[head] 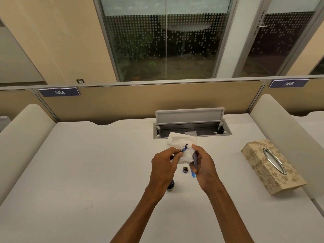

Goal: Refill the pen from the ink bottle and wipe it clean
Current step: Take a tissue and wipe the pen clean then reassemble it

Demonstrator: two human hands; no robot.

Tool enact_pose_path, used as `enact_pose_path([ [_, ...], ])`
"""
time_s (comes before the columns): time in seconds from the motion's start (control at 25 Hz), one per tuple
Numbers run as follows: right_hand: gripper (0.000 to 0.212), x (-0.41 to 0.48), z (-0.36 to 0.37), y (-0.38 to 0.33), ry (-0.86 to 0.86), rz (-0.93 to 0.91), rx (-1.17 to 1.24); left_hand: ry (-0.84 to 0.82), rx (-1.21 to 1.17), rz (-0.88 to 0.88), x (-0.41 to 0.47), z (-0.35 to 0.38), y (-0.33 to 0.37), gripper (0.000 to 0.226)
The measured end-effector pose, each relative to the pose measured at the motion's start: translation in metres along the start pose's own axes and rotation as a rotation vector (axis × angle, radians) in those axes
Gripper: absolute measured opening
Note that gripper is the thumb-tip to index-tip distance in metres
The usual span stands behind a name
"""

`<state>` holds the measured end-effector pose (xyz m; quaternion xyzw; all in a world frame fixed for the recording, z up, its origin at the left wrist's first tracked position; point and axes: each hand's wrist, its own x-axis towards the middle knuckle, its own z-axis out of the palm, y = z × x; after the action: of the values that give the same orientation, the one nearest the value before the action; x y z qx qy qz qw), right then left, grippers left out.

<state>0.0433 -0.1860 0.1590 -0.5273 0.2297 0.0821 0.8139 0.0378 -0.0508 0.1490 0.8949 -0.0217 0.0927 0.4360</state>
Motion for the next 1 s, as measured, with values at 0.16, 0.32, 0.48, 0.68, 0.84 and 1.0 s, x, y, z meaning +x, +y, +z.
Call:
enact_pose_path([
  [0.16, 0.027, -0.003, 0.001, -0.003, 0.017, -0.002, 0.009, -0.03, 0.027, -0.033, 0.002, 0.0, 0.005, 0.034],
  [0.32, 0.025, -0.005, 0.002, -0.003, 0.011, 0.007, 0.025, -0.022, -0.027, -0.101, 0.005, -0.002, 0.004, 0.03],
  [0.48, 0.025, -0.006, 0.003, -0.003, 0.006, 0.003, 0.054, -0.012, -0.056, -0.123, 0.009, -0.003, 0.005, 0.025],
  [0.68, 0.024, -0.006, 0.003, -0.004, 0.004, 0.007, 0.064, 0.006, -0.06, -0.124, 0.009, 0.0, 0.003, 0.024],
  [0.84, 0.022, -0.004, -0.002, -0.006, -0.025, -0.006, 0.087, 0.025, -0.079, -0.133, 0.007, 0.003, 0.0, 0.024],
  [1.0, 0.017, 0.001, -0.007, -0.005, 0.006, -0.037, 0.034, 0.027, -0.212, -0.162, 0.004, 0.003, 0.001, 0.02],
])
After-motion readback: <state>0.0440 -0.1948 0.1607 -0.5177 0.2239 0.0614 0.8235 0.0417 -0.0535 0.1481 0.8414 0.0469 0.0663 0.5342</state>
